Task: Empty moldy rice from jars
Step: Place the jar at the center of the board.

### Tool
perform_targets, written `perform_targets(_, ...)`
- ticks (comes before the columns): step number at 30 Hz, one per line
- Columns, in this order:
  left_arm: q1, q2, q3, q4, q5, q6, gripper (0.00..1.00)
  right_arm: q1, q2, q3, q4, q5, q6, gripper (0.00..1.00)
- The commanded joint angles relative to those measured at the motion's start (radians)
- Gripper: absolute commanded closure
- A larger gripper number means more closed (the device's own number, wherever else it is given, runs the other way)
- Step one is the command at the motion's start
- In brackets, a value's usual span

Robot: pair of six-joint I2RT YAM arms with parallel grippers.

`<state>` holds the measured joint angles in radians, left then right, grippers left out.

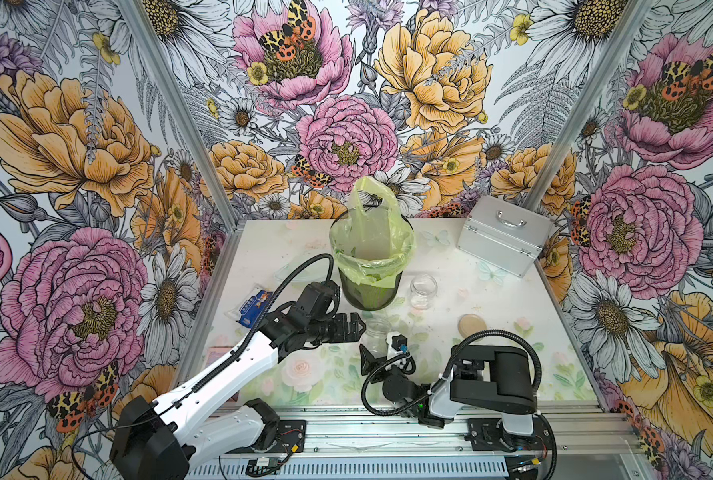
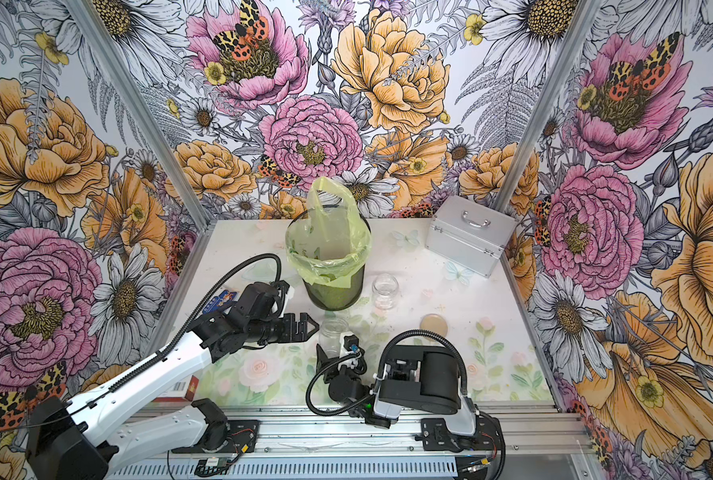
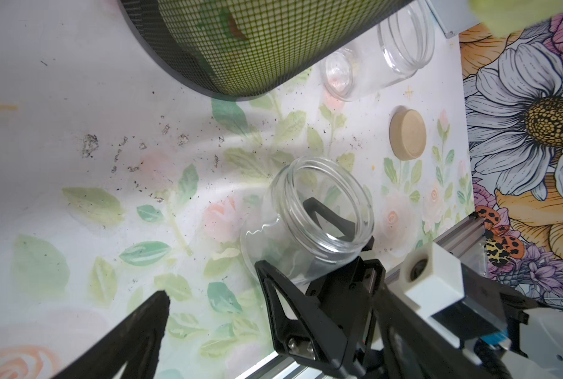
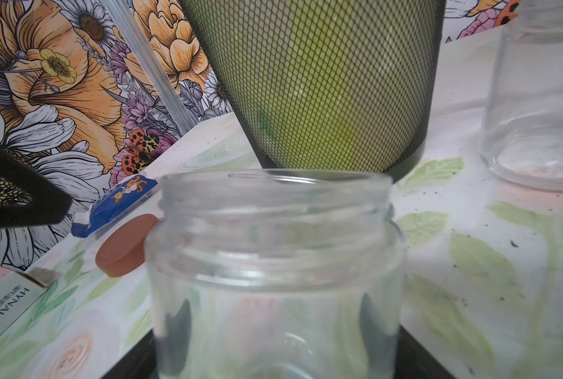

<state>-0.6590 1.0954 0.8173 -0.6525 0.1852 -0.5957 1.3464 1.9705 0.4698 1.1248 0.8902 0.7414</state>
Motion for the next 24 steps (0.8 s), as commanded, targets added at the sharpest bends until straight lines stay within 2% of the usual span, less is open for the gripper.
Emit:
perform_targets(1,0.001,0.048,0.006,0.082,0.0,-0.007,0.01,0.013,0.096,-0.031,-0.235,-0.162,0.042,0.9)
perform_targets(16,0.003,0.176,-0.028,0.18,0.036,0.013,0.01,0.018,0.117,-0.022,-0.237,-0.158,0.052,0.91)
perform_targets(20,-0.001,0.144,-0.084,0.18,0.032,0.012,0.01,0.017,0.113,-0.026,-0.239,-0.157,0.055,0.91)
perform_targets(24,0.018,0.091,-0.136,0.178,0.041,0.013,0.01,0.019,0.089,-0.025,-0.266,-0.16,0.049,0.84)
